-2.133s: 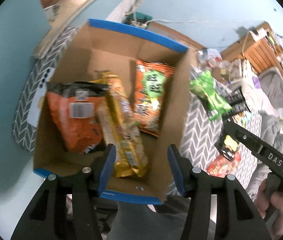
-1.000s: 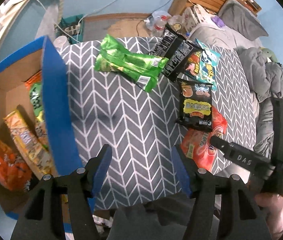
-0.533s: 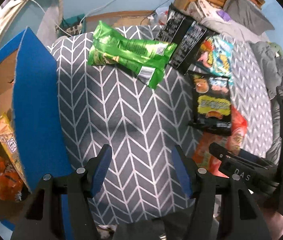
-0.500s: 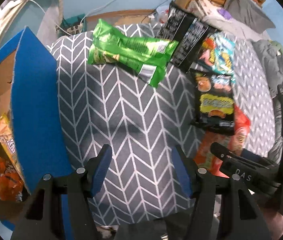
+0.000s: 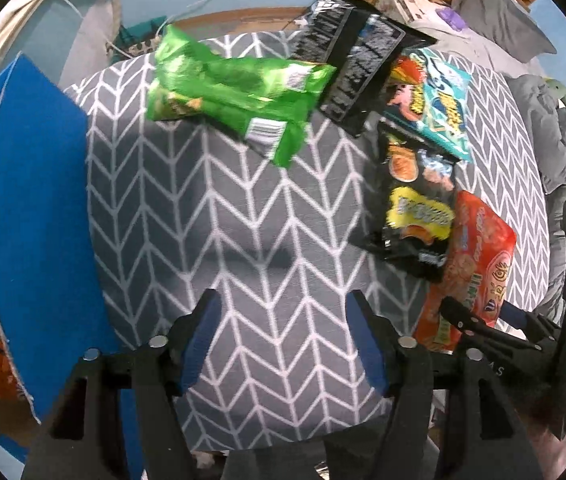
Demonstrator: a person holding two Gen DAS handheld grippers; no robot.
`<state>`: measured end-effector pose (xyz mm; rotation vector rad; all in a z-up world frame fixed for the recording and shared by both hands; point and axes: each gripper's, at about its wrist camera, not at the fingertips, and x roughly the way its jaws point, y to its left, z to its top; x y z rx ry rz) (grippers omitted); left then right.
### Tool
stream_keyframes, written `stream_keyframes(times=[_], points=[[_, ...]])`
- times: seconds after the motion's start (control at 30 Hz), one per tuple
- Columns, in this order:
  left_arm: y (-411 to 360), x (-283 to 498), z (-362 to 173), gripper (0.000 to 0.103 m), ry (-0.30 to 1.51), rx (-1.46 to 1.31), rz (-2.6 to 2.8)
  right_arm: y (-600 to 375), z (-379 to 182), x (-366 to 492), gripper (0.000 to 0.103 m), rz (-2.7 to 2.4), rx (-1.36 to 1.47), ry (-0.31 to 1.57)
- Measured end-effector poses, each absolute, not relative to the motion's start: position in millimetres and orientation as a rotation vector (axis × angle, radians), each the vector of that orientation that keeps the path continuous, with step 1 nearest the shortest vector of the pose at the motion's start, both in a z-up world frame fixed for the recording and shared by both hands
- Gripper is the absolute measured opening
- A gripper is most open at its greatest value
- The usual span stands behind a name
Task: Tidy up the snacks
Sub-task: 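Grasp the black snack bag with the left gripper while the right grasps the orange bag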
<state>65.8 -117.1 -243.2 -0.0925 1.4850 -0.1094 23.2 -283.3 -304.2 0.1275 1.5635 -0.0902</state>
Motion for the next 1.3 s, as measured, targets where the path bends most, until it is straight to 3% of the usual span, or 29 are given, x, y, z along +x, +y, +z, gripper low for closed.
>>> stream_keyframes(times=[0.53,1.07,1.3], points=[[-177,97,-246,0.081,1.517,-0.117,-0.158,-365,-307,53,0.079,0.04,-0.076,1.517],[-238,130,-267,0.088,1.554,-0.074,-0.138,-489,-288,57,0.079,-0.068,0.389,1.566],[-249,143,-287,0.088,1.598,-0.018,-0.113,-515,-292,50,0.079,-0.094,0.432,1.59]])
